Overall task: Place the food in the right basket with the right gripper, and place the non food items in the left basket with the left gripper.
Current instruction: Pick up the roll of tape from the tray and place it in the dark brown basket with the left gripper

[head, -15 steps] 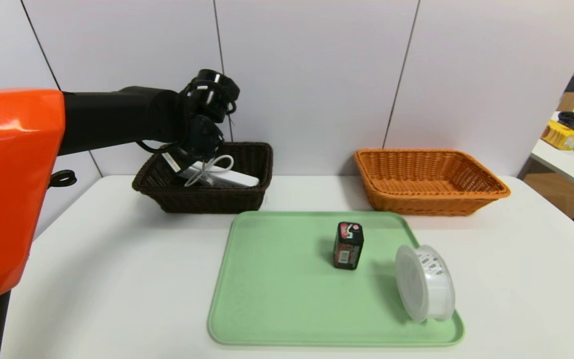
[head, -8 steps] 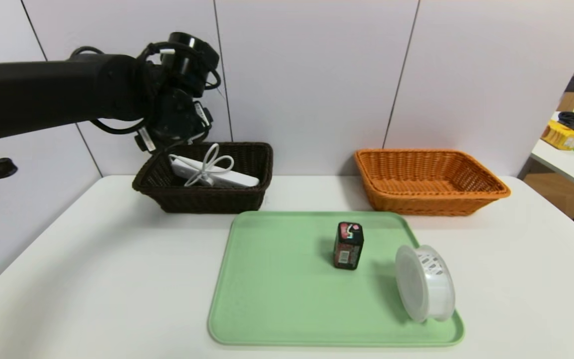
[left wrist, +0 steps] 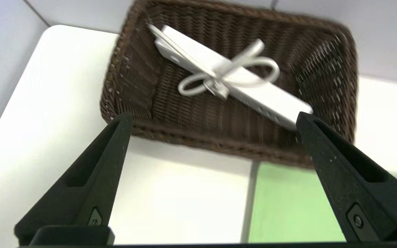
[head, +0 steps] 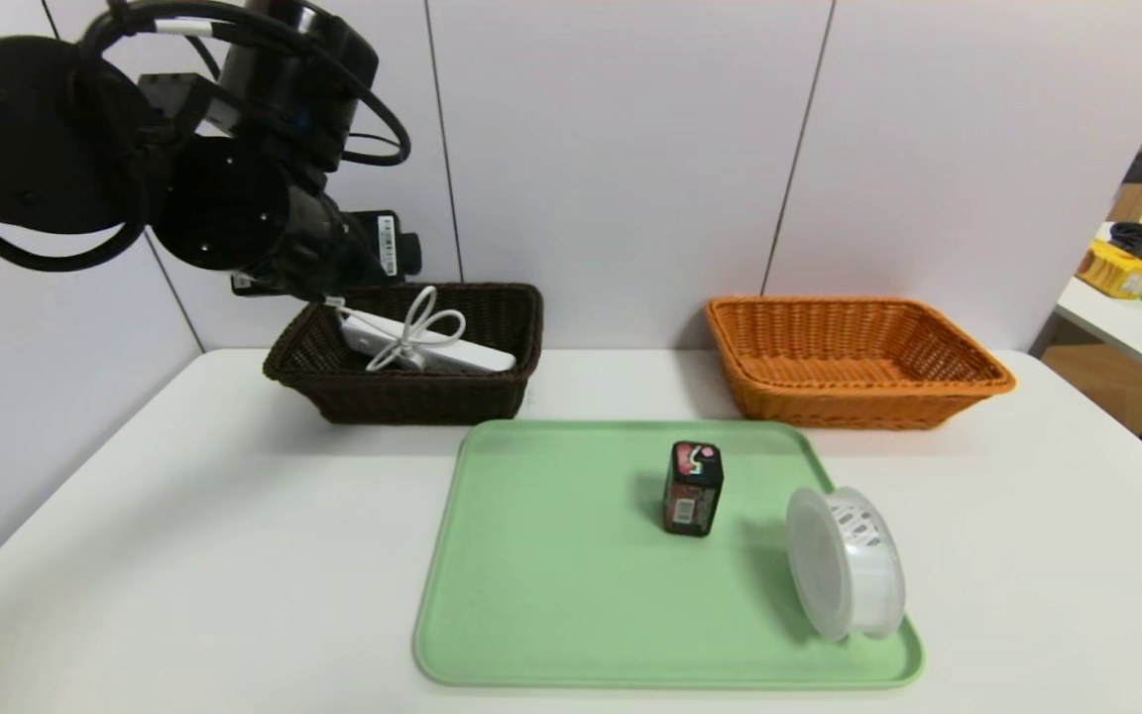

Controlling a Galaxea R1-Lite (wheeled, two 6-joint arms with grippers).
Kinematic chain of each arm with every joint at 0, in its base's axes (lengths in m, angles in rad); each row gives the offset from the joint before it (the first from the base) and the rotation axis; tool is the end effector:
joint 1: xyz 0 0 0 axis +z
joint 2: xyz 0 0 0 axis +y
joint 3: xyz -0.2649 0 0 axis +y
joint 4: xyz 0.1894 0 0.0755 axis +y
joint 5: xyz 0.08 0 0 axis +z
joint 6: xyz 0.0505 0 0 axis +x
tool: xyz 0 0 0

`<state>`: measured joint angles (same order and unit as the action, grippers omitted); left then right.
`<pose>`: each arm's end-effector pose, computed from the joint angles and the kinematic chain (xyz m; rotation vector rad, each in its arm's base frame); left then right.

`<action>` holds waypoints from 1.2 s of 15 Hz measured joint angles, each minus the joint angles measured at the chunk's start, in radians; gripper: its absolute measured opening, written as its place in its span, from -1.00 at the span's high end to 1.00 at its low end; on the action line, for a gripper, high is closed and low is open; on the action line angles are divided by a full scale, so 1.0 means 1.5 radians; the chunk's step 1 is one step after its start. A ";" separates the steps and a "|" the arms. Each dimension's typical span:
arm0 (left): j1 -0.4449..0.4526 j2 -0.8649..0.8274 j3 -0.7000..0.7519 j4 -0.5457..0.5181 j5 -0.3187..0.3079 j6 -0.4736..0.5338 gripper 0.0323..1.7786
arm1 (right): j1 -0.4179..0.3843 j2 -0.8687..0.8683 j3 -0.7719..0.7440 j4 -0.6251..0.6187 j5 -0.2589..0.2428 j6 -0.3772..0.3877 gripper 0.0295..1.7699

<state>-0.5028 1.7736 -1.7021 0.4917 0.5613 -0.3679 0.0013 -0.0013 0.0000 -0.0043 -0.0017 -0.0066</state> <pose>0.3209 -0.1458 0.2557 -0.0748 0.4653 0.1443 0.0549 0.0000 0.0761 -0.0066 -0.0056 -0.0004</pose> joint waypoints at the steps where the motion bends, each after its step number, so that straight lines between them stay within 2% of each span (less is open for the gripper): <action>1: -0.017 -0.018 0.020 0.000 -0.013 0.018 -0.90 | 0.000 0.000 0.000 0.000 0.000 0.000 -0.92; 8: -0.147 -0.079 0.118 -0.002 -0.024 0.036 -0.90 | 0.000 0.000 0.000 0.000 0.000 0.000 -0.92; 18: -0.381 0.000 0.063 -0.022 -0.025 0.030 -0.90 | 0.000 0.000 0.000 0.000 0.000 0.000 -0.92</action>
<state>-1.0747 1.7743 -1.6077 0.4583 0.5232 -0.3232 0.0013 -0.0013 0.0000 -0.0038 -0.0017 -0.0072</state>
